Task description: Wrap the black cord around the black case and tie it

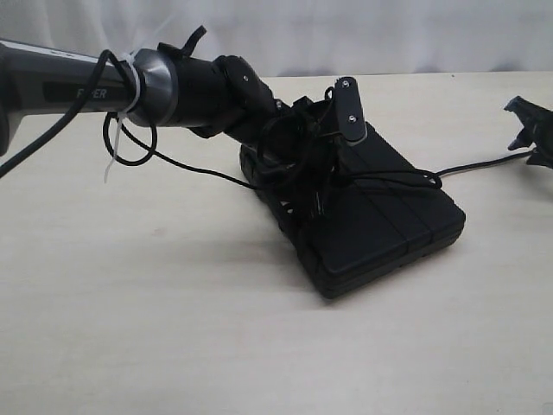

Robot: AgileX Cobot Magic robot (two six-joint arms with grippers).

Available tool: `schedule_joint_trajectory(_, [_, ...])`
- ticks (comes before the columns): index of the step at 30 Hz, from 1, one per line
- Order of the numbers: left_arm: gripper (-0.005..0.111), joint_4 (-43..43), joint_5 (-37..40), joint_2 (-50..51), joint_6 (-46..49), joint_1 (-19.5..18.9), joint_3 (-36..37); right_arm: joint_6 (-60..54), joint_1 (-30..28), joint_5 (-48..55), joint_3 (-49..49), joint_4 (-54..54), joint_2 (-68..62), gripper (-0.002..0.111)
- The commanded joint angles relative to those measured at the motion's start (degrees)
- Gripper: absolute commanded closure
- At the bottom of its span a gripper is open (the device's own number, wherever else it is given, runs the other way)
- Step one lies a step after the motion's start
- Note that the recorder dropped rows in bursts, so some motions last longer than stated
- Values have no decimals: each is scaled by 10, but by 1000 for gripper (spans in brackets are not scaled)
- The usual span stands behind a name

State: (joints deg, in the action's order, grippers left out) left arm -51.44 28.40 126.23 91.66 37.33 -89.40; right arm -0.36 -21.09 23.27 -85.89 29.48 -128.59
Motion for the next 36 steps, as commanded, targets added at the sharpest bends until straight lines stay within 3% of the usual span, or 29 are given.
schedule_joint_trajectory(1, [107, -3, 1, -8, 2, 1, 0, -22, 6, 27, -35, 3, -33, 73])
schedule_joint_trajectory(9, [107, -3, 0, -8, 2, 1, 0, -35, 6, 87, -91, -4, -81, 75])
schedule_joint_trajectory(13, [107, -3, 0, -8, 2, 1, 0, -101, 7, 104, -93, -1, -85, 105])
schedule_joint_trajectory(26, [107, -3, -1, -8, 2, 1, 0, -242, 57, 145, -93, -8, -71, 104])
schedule_joint_trajectory(36, [107, -16, -115, -8, -55, 1, 0, -285, 91, 135, -70, -34, -14, 104])
